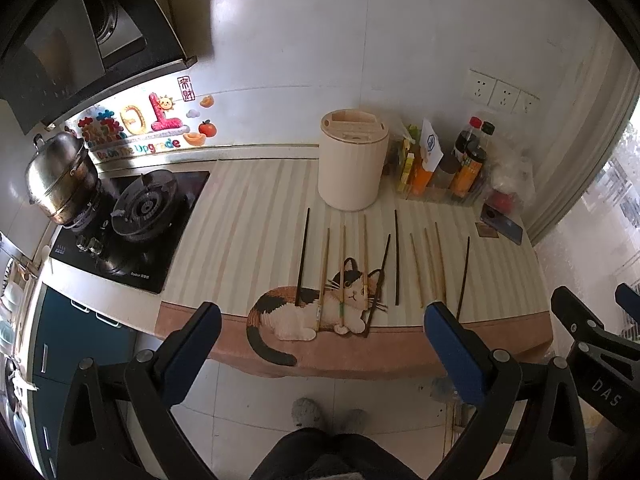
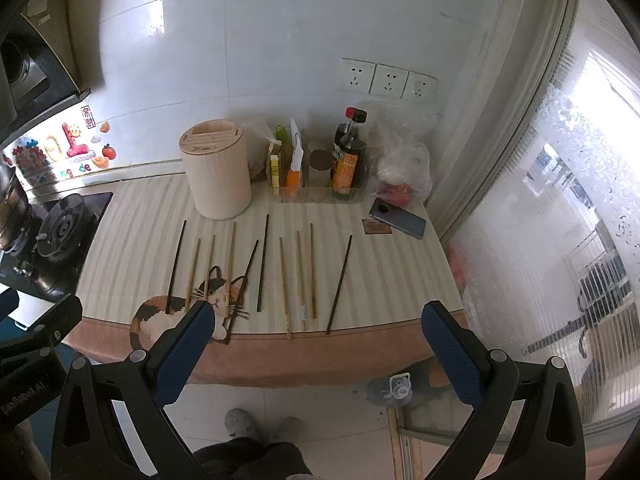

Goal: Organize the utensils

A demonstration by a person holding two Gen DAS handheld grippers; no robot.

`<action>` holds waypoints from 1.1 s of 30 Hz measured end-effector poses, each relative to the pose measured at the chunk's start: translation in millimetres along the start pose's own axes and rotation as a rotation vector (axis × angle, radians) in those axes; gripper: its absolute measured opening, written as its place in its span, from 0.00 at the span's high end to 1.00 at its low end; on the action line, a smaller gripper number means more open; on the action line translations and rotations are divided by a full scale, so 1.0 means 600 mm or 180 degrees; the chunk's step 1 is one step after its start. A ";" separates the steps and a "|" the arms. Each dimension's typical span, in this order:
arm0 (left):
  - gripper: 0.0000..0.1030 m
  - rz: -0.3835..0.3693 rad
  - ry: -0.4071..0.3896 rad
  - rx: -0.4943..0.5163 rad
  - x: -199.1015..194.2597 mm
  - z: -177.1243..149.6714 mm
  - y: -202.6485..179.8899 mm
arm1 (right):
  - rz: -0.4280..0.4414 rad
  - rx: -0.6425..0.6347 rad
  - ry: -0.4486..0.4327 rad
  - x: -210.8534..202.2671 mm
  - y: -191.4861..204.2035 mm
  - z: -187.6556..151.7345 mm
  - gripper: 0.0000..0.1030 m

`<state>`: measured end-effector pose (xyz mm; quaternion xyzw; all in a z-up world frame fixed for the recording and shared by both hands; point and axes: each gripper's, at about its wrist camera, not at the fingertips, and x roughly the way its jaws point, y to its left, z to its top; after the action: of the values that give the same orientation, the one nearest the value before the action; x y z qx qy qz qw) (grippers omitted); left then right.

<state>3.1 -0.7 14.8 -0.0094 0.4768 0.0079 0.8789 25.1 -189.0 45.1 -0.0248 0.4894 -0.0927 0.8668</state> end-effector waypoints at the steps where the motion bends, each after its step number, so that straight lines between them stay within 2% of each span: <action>1: 0.00 0.0001 -0.0003 0.0005 0.000 0.001 -0.001 | 0.0003 0.0004 0.0001 -0.001 0.000 0.001 0.00; 2: 0.00 0.0002 -0.0005 0.0012 0.000 0.001 -0.002 | 0.0005 0.0007 0.0001 -0.001 0.006 0.003 0.00; 3: 0.00 -0.0002 -0.0006 0.0013 -0.001 0.001 -0.001 | 0.0020 0.0015 -0.0015 -0.006 -0.016 -0.013 0.00; 11: 0.00 0.0000 -0.0008 0.0009 0.000 -0.001 -0.001 | 0.0021 0.0018 -0.0033 -0.009 -0.008 0.004 0.00; 12: 0.00 0.0001 -0.0008 0.0009 0.000 -0.001 -0.001 | 0.0023 0.0026 -0.0034 -0.010 -0.011 -0.011 0.00; 33: 0.00 -0.0005 -0.0018 0.0020 0.000 -0.001 -0.001 | -0.0001 0.0034 -0.0045 -0.017 -0.006 0.003 0.00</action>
<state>2.5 -1.3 14.7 -0.0070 0.4743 0.0057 0.8803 21.0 -190.5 55.0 -0.0209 0.4827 -0.0952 0.8703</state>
